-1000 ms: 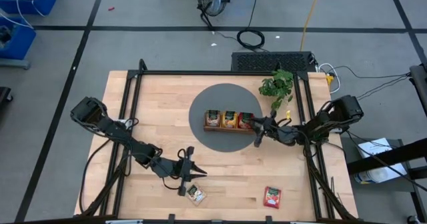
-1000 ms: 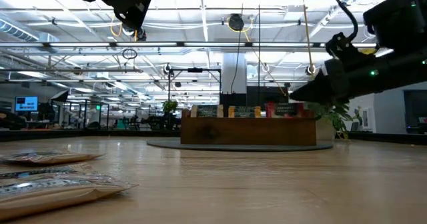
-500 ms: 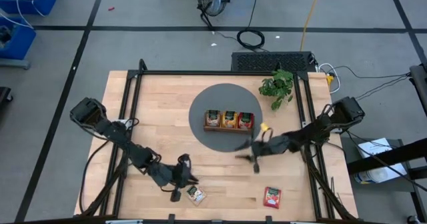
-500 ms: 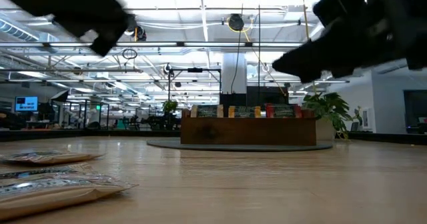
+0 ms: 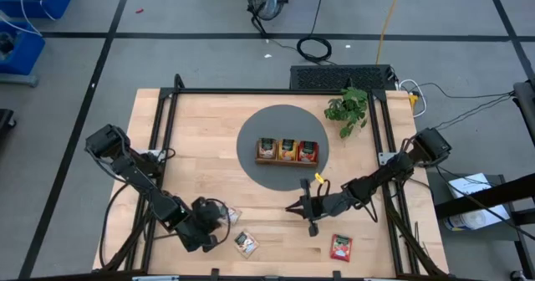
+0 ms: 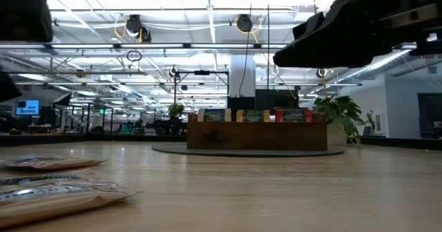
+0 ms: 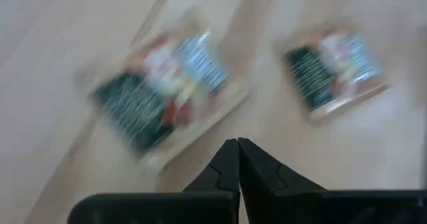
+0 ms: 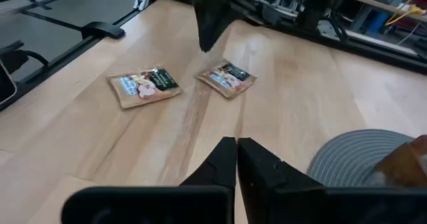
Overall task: Pick & Place Tea
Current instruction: Put the top brown tea bag into the left slot of the wooden organizer
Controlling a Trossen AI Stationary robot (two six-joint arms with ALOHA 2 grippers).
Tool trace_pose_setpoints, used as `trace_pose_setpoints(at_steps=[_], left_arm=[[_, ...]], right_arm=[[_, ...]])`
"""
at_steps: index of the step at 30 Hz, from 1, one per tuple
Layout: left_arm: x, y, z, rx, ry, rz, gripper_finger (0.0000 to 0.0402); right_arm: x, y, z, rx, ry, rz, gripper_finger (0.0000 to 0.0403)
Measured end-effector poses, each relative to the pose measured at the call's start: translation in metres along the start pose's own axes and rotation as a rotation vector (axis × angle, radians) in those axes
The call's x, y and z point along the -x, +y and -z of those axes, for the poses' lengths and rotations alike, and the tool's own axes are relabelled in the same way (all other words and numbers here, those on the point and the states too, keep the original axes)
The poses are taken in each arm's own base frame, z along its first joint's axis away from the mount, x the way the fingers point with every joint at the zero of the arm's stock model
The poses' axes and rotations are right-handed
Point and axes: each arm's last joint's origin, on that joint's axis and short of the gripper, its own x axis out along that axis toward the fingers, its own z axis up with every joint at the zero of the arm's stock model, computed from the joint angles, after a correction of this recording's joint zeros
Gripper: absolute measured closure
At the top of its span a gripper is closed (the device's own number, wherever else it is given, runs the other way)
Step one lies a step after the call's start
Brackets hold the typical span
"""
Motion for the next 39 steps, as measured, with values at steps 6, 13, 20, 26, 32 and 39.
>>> trace_pose_setpoints(at_steps=[6, 13, 20, 26, 32, 39], left_arm=[[0.001, 0.017, 0.005, 0.095, 0.097, -0.157, 0.0388], [-0.013, 0.025, -0.011, 0.089, 0.071, -0.192, 0.0397], [-0.04, 0.027, -0.032, 0.024, 0.009, -0.129, 0.0384], [-0.048, 0.026, -0.046, -0.01, -0.029, -0.05, 0.0395], [-0.046, 0.024, -0.046, -0.024, -0.011, -0.031, 0.0378], [-0.037, 0.003, -0.042, -0.078, 0.073, 0.017, 0.0397]], right_arm=[[-0.001, -0.002, 0.0, -0.001, 0.004, 0.001, 0.0398], [-0.001, -0.001, 0.003, 0.004, 0.02, -0.083, 0.0401], [-0.001, -0.001, 0.004, 0.005, 0.031, -0.098, 0.0401], [-0.001, -0.001, 0.005, 0.008, 0.04, -0.098, 0.0402], [-0.001, -0.001, 0.006, 0.0, 0.047, -0.098, 0.0402], [-0.001, 0.002, 0.005, -0.045, 0.046, -0.202, 0.0402]])
